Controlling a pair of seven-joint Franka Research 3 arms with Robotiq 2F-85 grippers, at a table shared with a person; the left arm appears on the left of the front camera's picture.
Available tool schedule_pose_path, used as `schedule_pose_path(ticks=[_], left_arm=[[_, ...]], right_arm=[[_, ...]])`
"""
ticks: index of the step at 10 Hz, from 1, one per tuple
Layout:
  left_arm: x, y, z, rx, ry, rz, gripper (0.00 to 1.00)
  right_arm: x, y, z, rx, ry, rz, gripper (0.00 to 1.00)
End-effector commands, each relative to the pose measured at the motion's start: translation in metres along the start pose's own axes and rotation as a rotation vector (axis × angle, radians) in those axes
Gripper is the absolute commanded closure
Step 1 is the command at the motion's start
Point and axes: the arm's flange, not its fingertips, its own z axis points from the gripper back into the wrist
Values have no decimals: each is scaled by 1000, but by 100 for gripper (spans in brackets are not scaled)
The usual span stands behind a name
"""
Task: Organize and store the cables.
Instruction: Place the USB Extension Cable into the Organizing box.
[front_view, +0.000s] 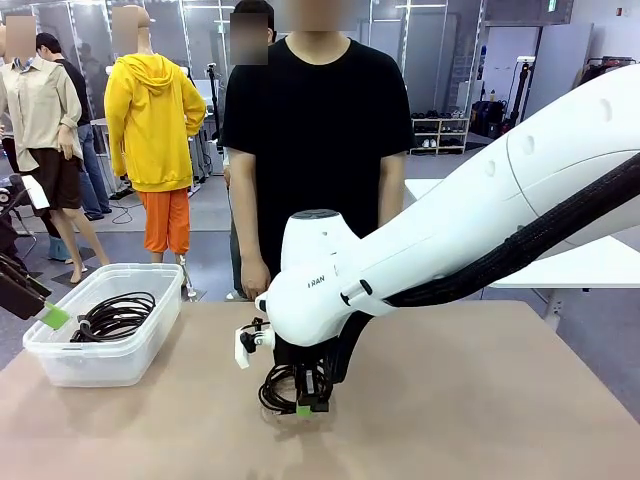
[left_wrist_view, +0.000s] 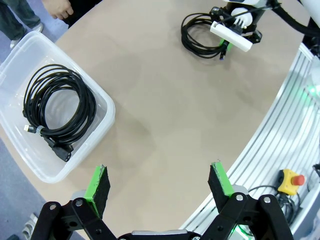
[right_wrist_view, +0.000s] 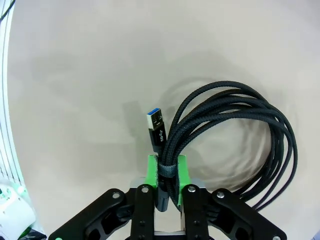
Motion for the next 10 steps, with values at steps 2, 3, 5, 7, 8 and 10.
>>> schedule_pose_path(ticks=[2,3,5,7,8,10], left_arm=[[0,0,0,0,0,0,0],[8,-2,-1,-2,33,-23,0],[26,-9,-6,-22,62,-81,0],[52,-19,-19,-51,91,-134,0],[66,-24,-28,-43,121,-158,0],[94,-37,-51,-37,167,-240,0]], right_arm=[[-7,3,8,-7,-13,-22,49],[-8,6,16,-18,-24,-33,38],[-24,19,45,-40,-67,-101,11],[-59,32,80,-63,-125,-178,0],[-84,36,93,-68,-147,-245,0],[-153,51,126,-122,-230,-391,0]])
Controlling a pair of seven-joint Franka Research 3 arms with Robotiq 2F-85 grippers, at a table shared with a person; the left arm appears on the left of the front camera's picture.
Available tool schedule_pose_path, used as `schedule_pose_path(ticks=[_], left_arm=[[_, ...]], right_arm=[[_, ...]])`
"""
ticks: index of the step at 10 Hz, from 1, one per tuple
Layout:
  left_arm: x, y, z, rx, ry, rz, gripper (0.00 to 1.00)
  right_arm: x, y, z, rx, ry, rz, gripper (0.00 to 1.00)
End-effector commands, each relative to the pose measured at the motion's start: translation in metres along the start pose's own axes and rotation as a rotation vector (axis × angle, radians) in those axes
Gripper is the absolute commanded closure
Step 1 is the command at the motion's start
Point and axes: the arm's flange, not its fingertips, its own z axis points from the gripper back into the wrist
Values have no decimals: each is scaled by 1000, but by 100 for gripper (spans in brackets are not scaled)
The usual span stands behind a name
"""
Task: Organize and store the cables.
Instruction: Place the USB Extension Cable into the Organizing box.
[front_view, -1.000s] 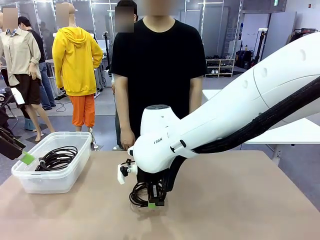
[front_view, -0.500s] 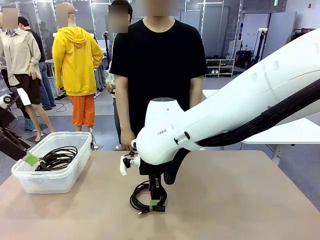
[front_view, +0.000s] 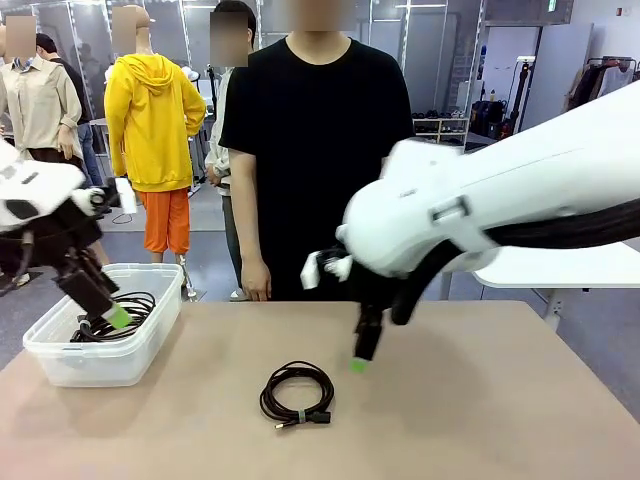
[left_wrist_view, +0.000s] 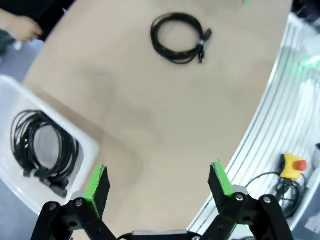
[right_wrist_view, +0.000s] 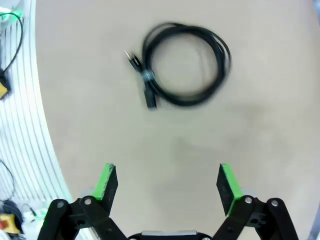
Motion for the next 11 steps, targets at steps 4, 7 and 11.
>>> schedule_pose_path(ticks=[4,7,11], left_arm=[[69,-2,-72,-75,96,-228,0],[100,-7,-116,-113,153,-367,0],[145,-9,-170,-157,248,-465,0]], right_arm=[[-177,-9,83,-63,-279,-243,0],[-270,3,123,-86,-446,-305,0],[-359,28,122,-132,-663,-116,0]])
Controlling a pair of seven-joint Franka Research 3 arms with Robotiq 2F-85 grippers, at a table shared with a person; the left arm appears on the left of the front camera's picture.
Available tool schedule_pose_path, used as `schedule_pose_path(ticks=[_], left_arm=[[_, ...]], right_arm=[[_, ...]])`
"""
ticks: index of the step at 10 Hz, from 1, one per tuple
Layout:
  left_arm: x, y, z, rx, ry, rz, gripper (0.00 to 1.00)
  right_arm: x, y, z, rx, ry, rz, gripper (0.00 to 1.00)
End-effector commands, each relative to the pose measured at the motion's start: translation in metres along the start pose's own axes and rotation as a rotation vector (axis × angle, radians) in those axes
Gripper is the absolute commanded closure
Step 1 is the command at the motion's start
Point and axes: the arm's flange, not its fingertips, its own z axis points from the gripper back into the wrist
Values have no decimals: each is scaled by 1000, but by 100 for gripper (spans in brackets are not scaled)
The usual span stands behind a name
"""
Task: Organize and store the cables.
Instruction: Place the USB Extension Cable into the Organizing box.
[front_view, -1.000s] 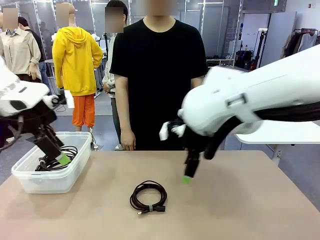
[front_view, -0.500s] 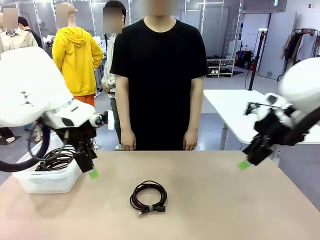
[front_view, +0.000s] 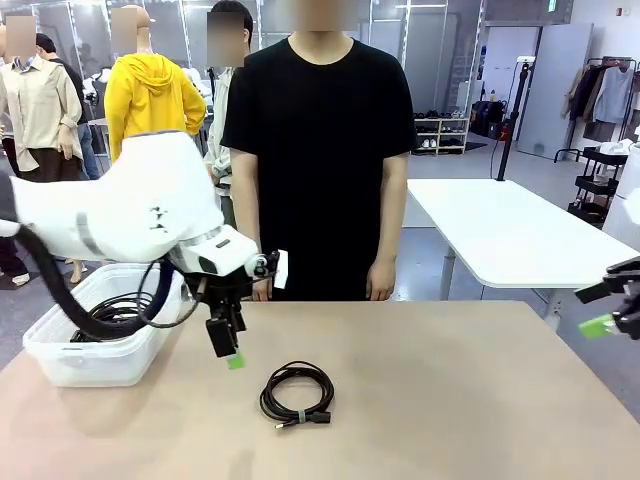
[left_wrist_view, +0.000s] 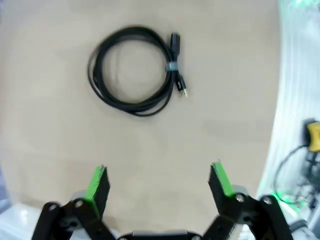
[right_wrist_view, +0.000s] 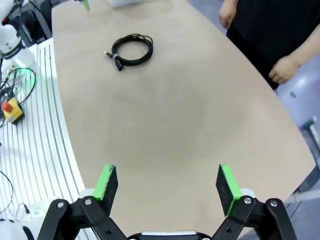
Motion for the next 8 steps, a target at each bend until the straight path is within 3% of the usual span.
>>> schedule_pose_path(ticks=[1,3,4,5,6,8], left_arm=[[13,14,0,-16,59,-44,0],[18,15,-6,-37,63,-51,0],[20,18,-9,-45,57,-46,0],[20,18,-8,-38,71,-50,0],[18,12,-12,-30,45,-43,0],[18,12,-12,-30,45,-43,0]], right_arm=[[-41,11,-1,44,-129,95,0],[-75,7,18,-1,-229,79,0],[-85,5,17,50,-243,81,0],[-86,2,10,104,-205,98,0],[-69,-4,30,3,-215,77,0],[-69,-4,30,3,-215,77,0]])
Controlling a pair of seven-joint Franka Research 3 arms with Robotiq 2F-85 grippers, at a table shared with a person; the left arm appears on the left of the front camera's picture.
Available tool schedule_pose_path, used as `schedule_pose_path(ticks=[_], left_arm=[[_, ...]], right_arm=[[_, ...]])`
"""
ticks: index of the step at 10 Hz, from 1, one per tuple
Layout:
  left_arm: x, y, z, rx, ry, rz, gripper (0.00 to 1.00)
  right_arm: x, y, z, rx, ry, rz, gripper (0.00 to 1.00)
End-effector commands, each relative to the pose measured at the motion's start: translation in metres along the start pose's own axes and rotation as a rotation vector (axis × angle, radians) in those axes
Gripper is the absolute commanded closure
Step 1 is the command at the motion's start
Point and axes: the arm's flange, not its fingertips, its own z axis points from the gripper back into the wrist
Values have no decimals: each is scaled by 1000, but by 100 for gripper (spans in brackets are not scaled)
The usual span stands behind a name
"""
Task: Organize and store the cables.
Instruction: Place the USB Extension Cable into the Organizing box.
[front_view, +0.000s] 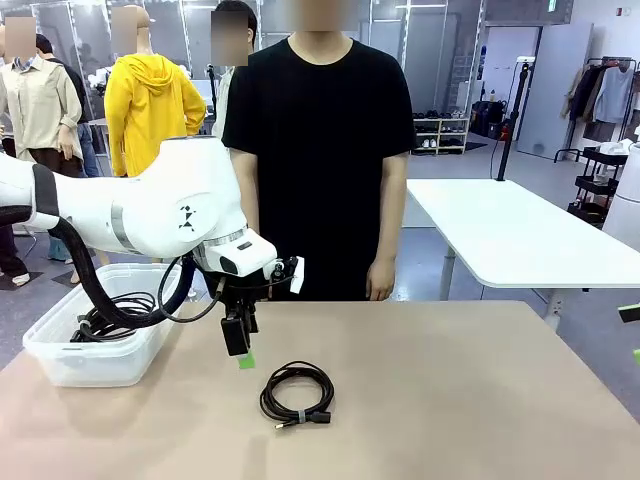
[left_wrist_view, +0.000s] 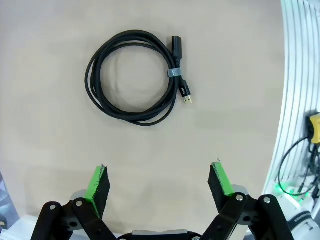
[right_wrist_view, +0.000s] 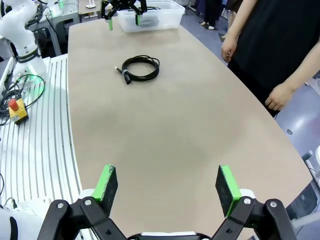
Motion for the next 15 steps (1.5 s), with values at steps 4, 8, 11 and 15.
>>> schedule_pose_path(ticks=[4,8,11,15], left_arm=[[24,0,-14,26,41,-42,0],[59,-25,-54,70,4,44,0],[76,-23,-84,33,56,63,0],[77,-22,-111,20,22,76,0]], right_arm=[[5,0,2,-16,-5,14,0],[5,0,2,-16,-5,14,0],[5,0,2,-16,-5,14,0],[5,0,2,-16,-5,14,0]])
